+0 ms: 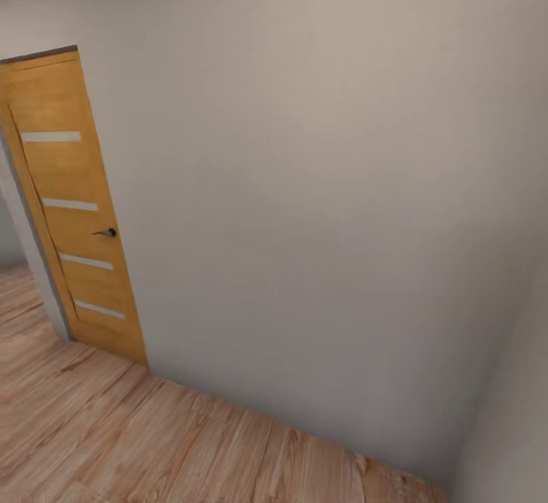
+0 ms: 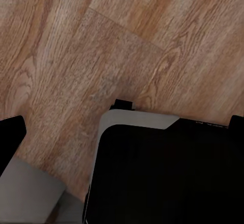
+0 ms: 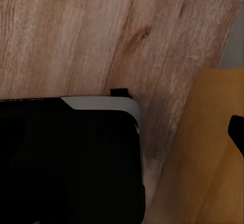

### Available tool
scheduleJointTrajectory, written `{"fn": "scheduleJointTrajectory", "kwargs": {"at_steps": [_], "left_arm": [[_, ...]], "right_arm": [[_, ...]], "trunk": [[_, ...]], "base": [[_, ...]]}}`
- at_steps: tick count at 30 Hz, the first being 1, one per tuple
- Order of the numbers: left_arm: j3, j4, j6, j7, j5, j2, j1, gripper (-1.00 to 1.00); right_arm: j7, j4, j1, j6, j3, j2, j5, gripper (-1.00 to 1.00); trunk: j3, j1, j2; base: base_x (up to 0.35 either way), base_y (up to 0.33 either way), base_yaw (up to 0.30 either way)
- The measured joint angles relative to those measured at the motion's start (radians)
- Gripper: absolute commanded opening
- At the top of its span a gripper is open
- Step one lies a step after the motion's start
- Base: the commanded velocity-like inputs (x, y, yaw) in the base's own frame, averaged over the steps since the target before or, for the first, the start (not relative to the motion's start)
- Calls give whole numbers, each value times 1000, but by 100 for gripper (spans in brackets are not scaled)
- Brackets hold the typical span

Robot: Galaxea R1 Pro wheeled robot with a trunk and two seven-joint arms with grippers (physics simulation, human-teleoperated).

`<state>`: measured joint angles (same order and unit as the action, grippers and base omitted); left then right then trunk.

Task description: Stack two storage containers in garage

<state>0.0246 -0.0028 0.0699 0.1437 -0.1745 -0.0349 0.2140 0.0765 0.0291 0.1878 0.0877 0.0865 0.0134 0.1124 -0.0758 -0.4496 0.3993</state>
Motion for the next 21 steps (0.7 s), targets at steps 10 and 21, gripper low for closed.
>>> {"fn": "scheduleJointTrajectory", "kwargs": {"at_steps": [10,21], "left_arm": [[0,0,0,0,0,0,-1,100],[0,0,0,0,0,1,-1,100]], "right_arm": [[0,0,0,1,0,0,0,100],[0,0,0,1,0,0,0,100]], "trunk": [[0,0,0],[0,0,0]], "base": [[1,0,267],[110,88,267]]}}
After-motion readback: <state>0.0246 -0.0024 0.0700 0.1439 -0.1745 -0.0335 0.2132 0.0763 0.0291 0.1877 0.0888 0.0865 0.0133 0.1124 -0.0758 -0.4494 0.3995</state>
